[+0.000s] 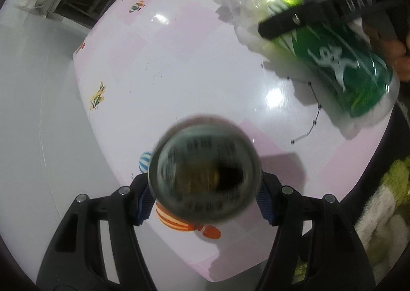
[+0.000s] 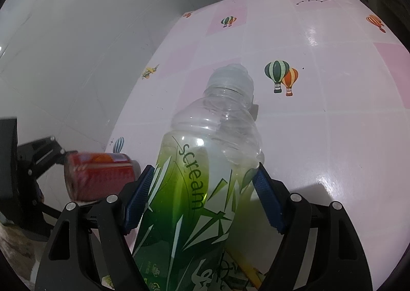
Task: Collect trash
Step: 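Lift the red can with the left tool while the right holds the green bottle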
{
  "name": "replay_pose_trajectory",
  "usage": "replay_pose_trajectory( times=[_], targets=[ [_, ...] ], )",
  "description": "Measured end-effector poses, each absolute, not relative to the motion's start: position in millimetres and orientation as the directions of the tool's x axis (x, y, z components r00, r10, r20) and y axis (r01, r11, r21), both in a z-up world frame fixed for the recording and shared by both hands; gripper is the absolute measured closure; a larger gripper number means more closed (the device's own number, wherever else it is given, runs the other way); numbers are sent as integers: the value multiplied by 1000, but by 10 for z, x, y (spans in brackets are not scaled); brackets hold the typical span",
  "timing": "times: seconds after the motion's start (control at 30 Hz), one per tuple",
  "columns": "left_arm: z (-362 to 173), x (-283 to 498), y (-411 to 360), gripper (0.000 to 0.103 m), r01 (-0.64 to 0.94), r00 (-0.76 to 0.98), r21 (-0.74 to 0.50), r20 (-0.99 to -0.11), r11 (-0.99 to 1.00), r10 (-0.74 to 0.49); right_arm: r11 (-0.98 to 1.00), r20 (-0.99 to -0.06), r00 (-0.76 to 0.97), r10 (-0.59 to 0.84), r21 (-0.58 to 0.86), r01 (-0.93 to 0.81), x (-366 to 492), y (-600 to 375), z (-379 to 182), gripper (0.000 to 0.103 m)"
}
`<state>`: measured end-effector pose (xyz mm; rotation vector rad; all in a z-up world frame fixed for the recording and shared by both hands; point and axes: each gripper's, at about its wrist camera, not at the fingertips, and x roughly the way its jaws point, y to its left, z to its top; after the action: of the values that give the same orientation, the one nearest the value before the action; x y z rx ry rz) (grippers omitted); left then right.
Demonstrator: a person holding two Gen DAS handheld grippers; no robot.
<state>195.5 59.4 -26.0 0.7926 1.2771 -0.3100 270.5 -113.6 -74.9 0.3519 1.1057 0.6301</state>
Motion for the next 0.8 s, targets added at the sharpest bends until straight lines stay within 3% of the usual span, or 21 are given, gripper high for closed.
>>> replay_pose_trajectory(
  times=[0.27,0.33,0.4,0.47,0.8],
  targets=[
    [-239,2182,666,35,563,283,316,-942,764,181,766,-701,311,642,575,-287,2694,-1219,-779,28],
    [-213,2187,754,32,526,301,278,-945,804,129,768,-703,310,641,572,-289,2689,-1230,-782,28],
    [-172,2171,834,23,493,328,236,-942,837,72,768,-704,308,640,571,-290,2689,-1237,-782,28],
    [-125,2140,966,21,449,354,185,-935,874,16,771,-709,304,636,567,-291,2689,-1238,-778,29],
    [1,1729,1420,19,221,576,-40,-801,974,-163,786,-741,268,615,551,-281,2735,-1149,-736,22]
  ],
)
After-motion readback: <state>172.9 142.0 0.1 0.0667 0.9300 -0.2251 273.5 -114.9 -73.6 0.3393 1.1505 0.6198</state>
